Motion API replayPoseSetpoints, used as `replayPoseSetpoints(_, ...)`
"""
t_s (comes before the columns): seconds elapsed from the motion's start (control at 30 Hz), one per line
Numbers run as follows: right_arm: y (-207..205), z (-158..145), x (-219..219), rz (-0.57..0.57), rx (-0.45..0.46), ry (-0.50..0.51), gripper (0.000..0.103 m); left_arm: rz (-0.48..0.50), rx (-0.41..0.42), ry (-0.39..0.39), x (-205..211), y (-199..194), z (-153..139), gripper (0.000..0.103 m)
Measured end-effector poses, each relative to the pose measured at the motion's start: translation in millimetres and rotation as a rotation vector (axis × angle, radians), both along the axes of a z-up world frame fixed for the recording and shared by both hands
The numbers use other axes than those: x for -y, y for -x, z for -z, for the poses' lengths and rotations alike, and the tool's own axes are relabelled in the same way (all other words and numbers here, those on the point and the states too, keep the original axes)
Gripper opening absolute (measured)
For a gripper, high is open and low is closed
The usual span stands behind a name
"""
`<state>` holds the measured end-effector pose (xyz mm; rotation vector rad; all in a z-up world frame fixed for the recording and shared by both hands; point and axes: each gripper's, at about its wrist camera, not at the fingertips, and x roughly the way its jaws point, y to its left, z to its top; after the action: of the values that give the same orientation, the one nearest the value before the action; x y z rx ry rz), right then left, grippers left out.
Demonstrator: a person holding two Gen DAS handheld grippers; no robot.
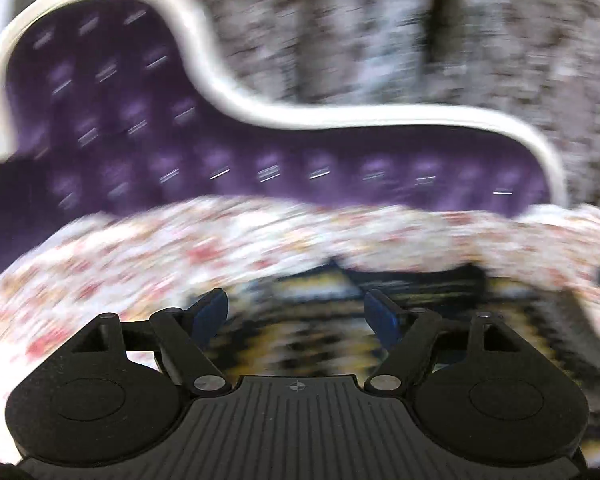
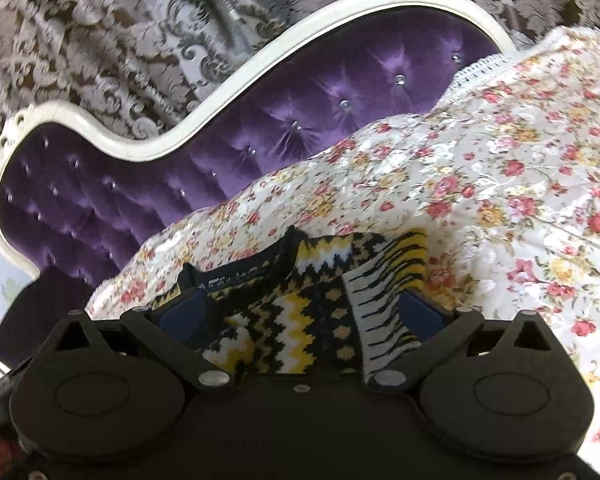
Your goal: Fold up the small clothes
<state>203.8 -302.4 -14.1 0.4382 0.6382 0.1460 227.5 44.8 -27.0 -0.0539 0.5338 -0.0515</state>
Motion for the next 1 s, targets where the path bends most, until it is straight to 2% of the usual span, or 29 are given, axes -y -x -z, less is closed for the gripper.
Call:
replayPoseSetpoints(0.17, 1.2, -3.1, -28.0, -0.064, 0.051, 0.129, 0.103, -0.126, -0.107, -0.027, -39.4, -18.9, 27.1, 0.074)
replayPoseSetpoints(0.33, 1.1, -2.0, -63.4, -0.139, 0.090, 0.270, 0.103, -0.153, -0.215, -0.012, -62.0, -23.2, 54.4, 0.075)
replayPoseSetpoints(0.43, 1.8, 3.5, -82.3, -0.187, 0.094, 0.321, 0.103, -0.157, -0.224, 0.052, -71.7, -21.6, 63.5, 0.077)
replayPoseSetpoints(0.67, 9.4, 14.9, -128.1, -0.271, 0.127, 0.471, 0.103, -0.133, -0.249, 0.022, -71.0, -26.6, 66.2, 0.083)
replayPoseSetpoints(0.77, 7.4, 25.1, -140.1, -0.290, 0.104, 0.566, 0.102, -0.128, -0.251, 0.017, -70.8, -27.4, 67.2, 0.083)
replayPoseSetpoints(0.83, 4.8, 30.5, -138.5, -0.259, 0.074, 0.624, 0.099, -0.127, -0.254, 0.017, -70.7, -27.7, 67.2, 0.083)
replayPoseSetpoints(0.9, 0.2, 31.7, -126.3, -0.211, 0.033, 0.620, 0.098, -0.125, -0.256, 0.020, -71.2, -28.8, 67.4, 0.083)
replayPoseSetpoints(1.0, -7.9, 28.5, -91.4, -0.134, -0.053, 0.487, 0.096, -0.125, -0.259, 0.024, -71.4, -29.4, 67.5, 0.084)
